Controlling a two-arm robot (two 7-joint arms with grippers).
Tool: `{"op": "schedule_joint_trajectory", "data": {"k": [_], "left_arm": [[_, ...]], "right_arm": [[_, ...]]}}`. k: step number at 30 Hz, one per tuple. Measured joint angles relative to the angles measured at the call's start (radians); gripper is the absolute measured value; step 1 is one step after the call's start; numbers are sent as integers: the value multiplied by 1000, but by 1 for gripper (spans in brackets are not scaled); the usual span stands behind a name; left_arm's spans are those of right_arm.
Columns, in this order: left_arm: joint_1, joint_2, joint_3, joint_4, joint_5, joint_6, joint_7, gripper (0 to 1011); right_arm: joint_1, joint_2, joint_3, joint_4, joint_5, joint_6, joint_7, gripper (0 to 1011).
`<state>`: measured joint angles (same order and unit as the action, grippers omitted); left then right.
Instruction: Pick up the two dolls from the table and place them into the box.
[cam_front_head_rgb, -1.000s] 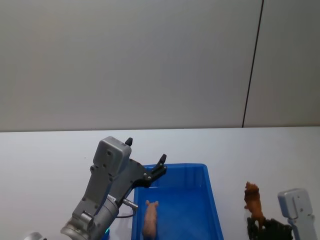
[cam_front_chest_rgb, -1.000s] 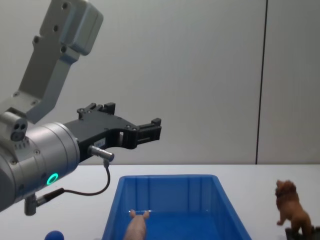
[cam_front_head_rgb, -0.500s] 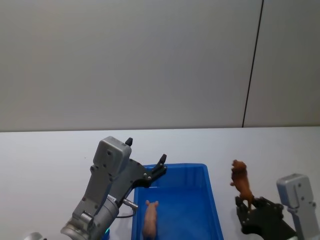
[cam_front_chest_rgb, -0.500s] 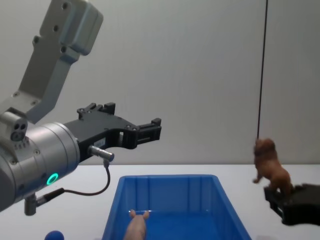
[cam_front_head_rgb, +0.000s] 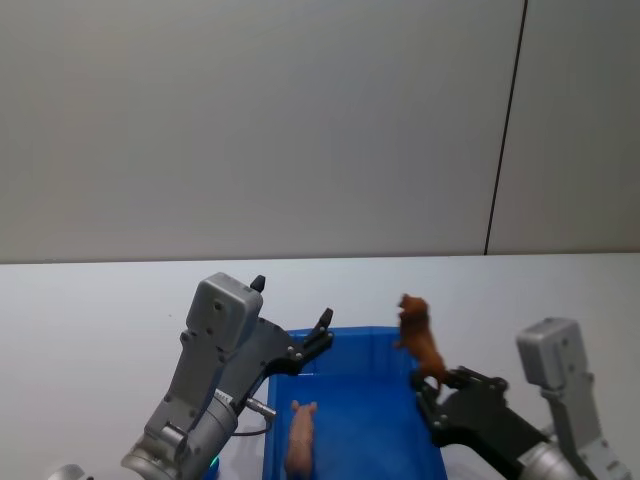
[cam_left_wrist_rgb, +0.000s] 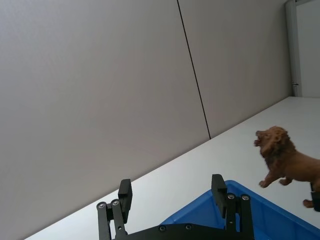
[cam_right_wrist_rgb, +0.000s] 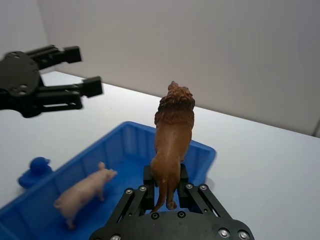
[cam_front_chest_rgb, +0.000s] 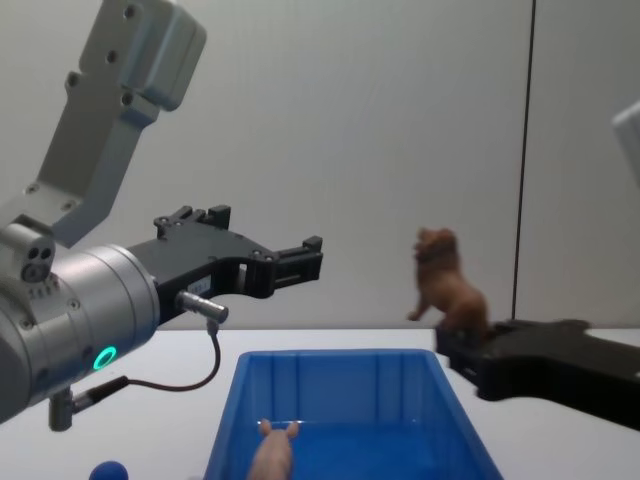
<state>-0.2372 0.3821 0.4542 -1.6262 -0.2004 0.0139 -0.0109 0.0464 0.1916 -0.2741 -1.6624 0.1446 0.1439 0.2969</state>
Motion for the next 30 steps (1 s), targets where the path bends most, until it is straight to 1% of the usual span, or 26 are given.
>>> {"op": "schedule_joint_trajectory", "data": {"k": [3, 4, 5, 6, 7, 8, 10, 11, 12, 13, 14, 15, 16, 18, 20, 22, 24, 25, 27, 28, 30], "left_arm": [[0, 0, 0, 0, 0, 0, 0, 1001], [0, 0, 0, 0, 0, 0, 0, 1002], [0, 0, 0, 0, 0, 0, 0, 1001], [0, 0, 0, 0, 0, 0, 0, 1001], [0, 0, 0, 0, 0, 0, 0, 1002], [0, 0, 0, 0, 0, 0, 0, 1001], [0, 0, 0, 0, 0, 0, 0, 1002], [0, 0, 0, 0, 0, 0, 0, 1001], [0, 0, 0, 0, 0, 0, 0, 1002], [0, 0, 0, 0, 0, 0, 0, 1001], [0, 0, 0, 0, 0, 0, 0, 1002], [0, 0, 0, 0, 0, 0, 0, 1001], [0, 0, 0, 0, 0, 0, 0, 1002], [0, 0, 0, 0, 0, 0, 0, 1002], [0, 0, 0, 0, 0, 0, 0, 1001], [0, 0, 0, 0, 0, 0, 0, 1002], [0, 0, 0, 0, 0, 0, 0, 1001], [0, 0, 0, 0, 0, 0, 0, 1002], [0, 0, 0, 0, 0, 0, 0, 1002], [0, 0, 0, 0, 0, 0, 0, 1002], [0, 0, 0, 0, 0, 0, 0, 1002]], "right_arm": [[25, -15, -7, 25, 7, -2, 43, 265], [41, -24, -10, 42, 10, -2, 61, 318], [48, -28, -11, 50, 12, -1, 70, 318], [62, -36, -14, 65, 15, 1, 88, 376], [69, -40, -15, 72, 16, 2, 95, 414], [78, -45, -16, 82, 17, 3, 101, 414], [90, -51, -18, 95, 20, 5, 111, 497], [101, -57, -20, 108, 22, 7, 120, 527], [106, -60, -20, 114, 23, 7, 122, 527], [112, -63, -21, 119, 23, 8, 124, 577], [120, -68, -22, 131, 24, 8, 127, 595], [124, -69, -22, 135, 25, 8, 127, 654], [128, -72, -22, 139, 25, 9, 127, 670], [136, -75, -22, 148, 26, 9, 124, 754], [142, -77, -22, 153, 26, 8, 116, 790], [144, -78, -21, 154, 26, 7, 108, 856], [145, -77, -19, 154, 26, 6, 91, 896], [145, -77, -18, 154, 25, 5, 86, 946], [143, -75, -15, 149, 24, 4, 67, 971], [141, -73, -14, 146, 24, 3, 61, 1001], [134, -69, -11, 137, 23, 2, 40, 1001]]}}
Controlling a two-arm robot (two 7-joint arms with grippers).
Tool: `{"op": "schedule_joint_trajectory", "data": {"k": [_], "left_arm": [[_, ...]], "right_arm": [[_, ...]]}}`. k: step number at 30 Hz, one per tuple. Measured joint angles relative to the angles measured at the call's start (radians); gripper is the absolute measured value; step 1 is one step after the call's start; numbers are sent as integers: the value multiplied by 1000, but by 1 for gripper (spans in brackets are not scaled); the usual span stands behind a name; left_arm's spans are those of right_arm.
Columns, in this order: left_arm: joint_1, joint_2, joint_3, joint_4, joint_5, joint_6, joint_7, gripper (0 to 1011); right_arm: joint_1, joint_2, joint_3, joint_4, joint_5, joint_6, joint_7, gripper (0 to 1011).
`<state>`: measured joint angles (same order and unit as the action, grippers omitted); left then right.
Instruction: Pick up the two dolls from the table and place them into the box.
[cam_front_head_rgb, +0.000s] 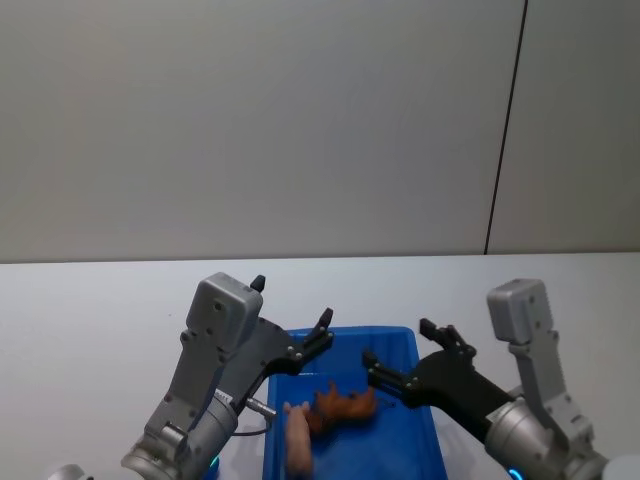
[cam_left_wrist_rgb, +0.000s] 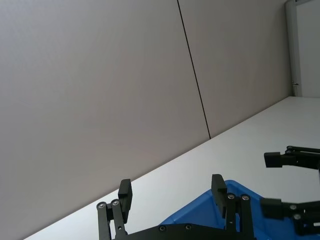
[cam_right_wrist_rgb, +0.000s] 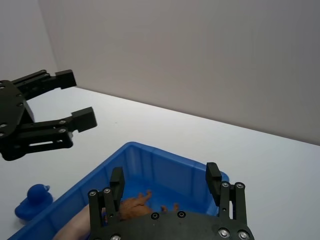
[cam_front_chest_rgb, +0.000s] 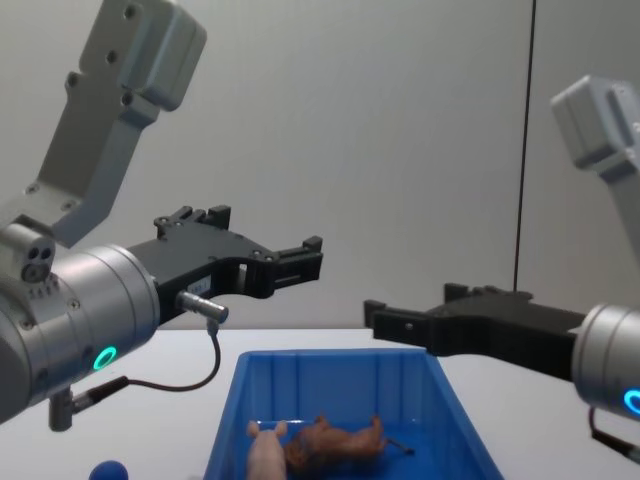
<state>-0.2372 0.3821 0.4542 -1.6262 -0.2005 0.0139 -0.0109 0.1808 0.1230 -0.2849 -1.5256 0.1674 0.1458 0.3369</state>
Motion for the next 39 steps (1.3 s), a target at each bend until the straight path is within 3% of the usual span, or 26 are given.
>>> {"op": "schedule_joint_trajectory", "data": {"k": [20, 33, 39], "left_arm": [[0, 0, 0, 0, 0, 0, 0, 1002], [7, 7, -4, -8, -3, 16, 0, 1001], [21, 25, -15, -27, -23, 60, 7, 1002]], "right_arm": [[-101, 59, 36, -111, 14, -13, -186, 1001], [-133, 78, 48, -143, 26, -18, -233, 1001], [-140, 82, 50, -149, 28, -19, -243, 1001]]}}
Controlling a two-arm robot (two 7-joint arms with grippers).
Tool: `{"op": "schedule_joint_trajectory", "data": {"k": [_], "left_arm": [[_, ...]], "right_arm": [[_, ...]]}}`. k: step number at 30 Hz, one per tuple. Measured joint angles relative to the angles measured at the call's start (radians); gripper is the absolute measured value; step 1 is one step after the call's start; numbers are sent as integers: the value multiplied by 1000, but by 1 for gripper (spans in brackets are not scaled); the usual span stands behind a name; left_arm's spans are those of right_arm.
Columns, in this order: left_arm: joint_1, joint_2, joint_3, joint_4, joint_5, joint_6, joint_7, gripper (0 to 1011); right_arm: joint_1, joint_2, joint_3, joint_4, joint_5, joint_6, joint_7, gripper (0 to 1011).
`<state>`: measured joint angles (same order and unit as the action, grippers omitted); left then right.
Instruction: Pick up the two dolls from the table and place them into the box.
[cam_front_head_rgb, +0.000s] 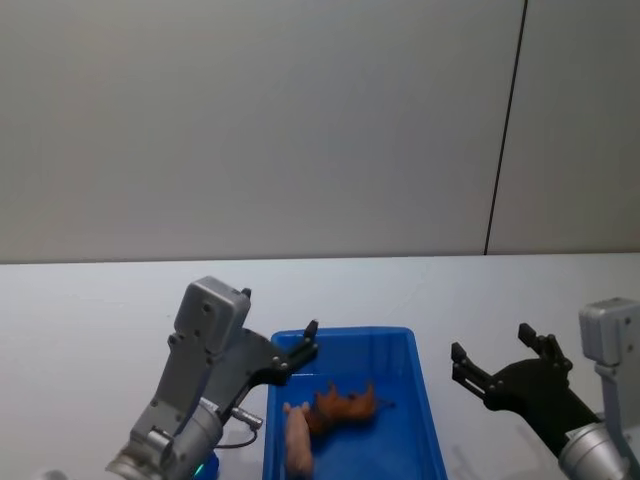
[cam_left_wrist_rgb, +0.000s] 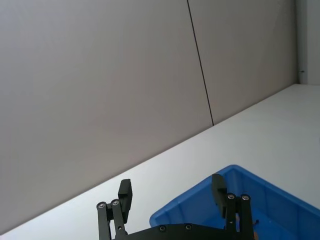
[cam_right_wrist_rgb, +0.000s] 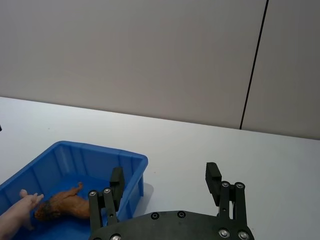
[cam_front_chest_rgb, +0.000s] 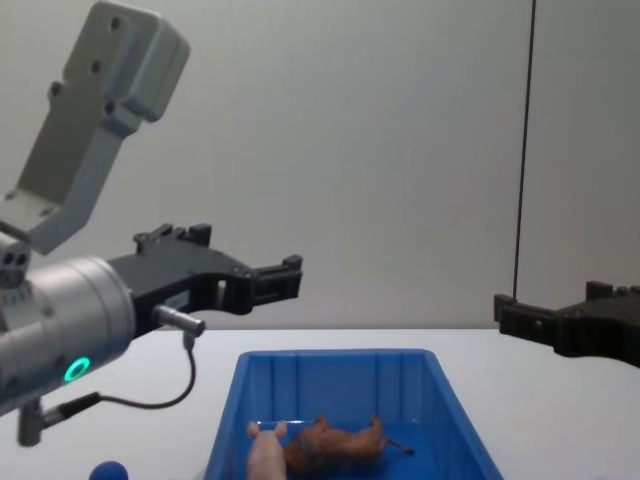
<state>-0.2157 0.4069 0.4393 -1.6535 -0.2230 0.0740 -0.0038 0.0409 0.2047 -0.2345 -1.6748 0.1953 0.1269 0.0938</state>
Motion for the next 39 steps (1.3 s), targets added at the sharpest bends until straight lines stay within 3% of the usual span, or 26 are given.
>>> {"op": "schedule_joint_trajectory", "data": {"k": [23, 39], "left_arm": [[96, 94, -59, -78, -148, 218, 91, 1002], [115, 101, -77, -35, -210, 279, 95, 1002]], "right_arm": [[-9, 5, 3, -9, 3, -1, -14, 1001], [-10, 6, 4, -10, 3, -1, -16, 1001]]}}
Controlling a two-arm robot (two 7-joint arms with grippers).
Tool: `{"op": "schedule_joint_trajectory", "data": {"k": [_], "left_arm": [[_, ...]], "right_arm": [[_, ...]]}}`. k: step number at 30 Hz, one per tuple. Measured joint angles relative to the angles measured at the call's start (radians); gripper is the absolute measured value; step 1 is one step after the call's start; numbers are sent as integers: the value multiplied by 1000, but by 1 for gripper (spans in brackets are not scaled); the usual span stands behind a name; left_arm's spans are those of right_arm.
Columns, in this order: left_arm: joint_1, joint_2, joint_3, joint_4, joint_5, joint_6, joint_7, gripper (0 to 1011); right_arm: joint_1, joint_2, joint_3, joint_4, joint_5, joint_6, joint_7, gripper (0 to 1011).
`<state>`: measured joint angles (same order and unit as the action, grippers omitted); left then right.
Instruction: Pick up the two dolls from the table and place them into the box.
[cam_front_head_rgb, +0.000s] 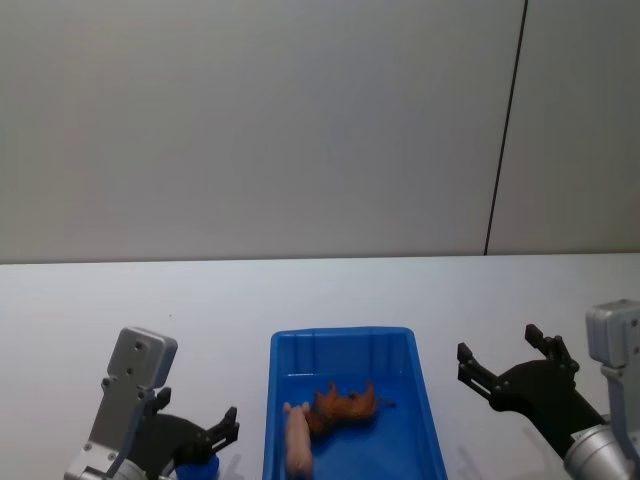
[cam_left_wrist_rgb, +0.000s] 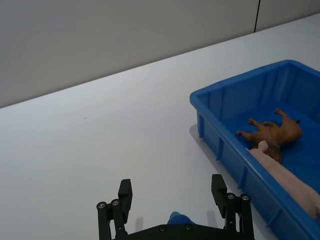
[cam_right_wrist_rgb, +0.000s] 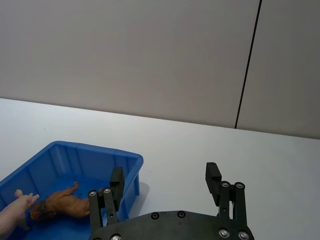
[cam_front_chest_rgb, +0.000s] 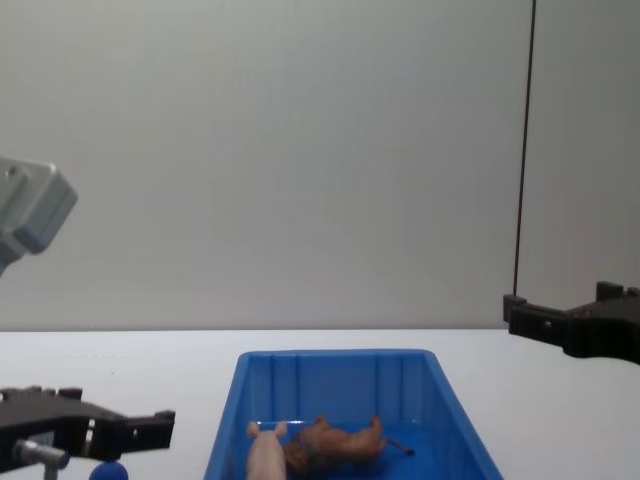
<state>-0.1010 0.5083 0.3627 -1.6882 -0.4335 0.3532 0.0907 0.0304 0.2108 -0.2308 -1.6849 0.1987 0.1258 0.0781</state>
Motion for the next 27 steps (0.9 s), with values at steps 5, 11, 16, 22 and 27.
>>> {"op": "schedule_joint_trajectory", "data": {"k": [5, 11, 16, 22, 27], "left_arm": [[1, -5, -3, 26, -18, 4, -12, 1001], [2, -11, -5, 54, -40, 5, -26, 961], [3, -17, -7, 76, -56, 6, -36, 860], [3, -22, -9, 92, -67, 8, -40, 649], [3, -25, -11, 98, -71, 7, -43, 503]], "right_arm": [[0, 0, 0, 0, 0, 0, 0, 1001], [0, 0, 0, 0, 0, 0, 0, 1001], [0, 0, 0, 0, 0, 0, 0, 1001], [0, 0, 0, 0, 0, 0, 0, 1001], [0, 0, 0, 0, 0, 0, 0, 1001]]}}
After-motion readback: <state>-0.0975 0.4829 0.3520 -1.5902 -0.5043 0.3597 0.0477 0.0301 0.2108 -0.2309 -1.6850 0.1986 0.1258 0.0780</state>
